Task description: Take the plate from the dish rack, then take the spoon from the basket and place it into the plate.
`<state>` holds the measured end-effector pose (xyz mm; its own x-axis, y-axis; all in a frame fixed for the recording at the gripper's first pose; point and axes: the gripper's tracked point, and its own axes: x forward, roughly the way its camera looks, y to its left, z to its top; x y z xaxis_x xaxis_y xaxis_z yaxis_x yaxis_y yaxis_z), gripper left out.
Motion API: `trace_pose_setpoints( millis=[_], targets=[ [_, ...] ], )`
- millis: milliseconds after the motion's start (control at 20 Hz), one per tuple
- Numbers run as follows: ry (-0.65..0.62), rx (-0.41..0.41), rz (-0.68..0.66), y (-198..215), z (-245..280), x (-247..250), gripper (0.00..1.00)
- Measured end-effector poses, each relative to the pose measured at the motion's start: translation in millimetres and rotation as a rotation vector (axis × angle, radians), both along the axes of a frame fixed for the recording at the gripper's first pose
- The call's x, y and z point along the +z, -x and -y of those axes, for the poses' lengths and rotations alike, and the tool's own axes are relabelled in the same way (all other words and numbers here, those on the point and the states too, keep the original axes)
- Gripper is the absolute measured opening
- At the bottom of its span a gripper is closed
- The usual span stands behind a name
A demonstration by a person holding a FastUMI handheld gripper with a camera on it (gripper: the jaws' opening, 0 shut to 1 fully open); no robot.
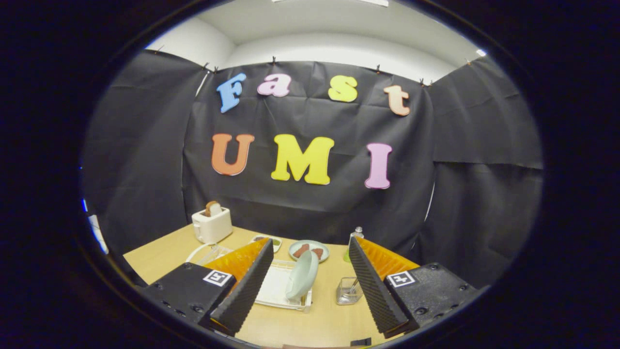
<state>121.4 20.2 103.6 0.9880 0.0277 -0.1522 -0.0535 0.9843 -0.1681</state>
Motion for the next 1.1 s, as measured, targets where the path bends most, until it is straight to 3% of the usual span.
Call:
trace_pose_setpoints(
  millis=[300, 550, 750, 850, 1100],
  targets=[
    [0.099, -0.047, -0.337, -80, -15, -32, 1.00],
    [0.133, -0.194, -0.560, -150, 0, -68, 0.98],
    [0.161, -0.237, -0.778, -185, 2, -116, 0.97],
    [0.188, -0.284, -0.811, -201, 12, -124, 0.96],
    [0.273, -0.379, -0.904, -214, 27, -144, 0.80]
  ],
)
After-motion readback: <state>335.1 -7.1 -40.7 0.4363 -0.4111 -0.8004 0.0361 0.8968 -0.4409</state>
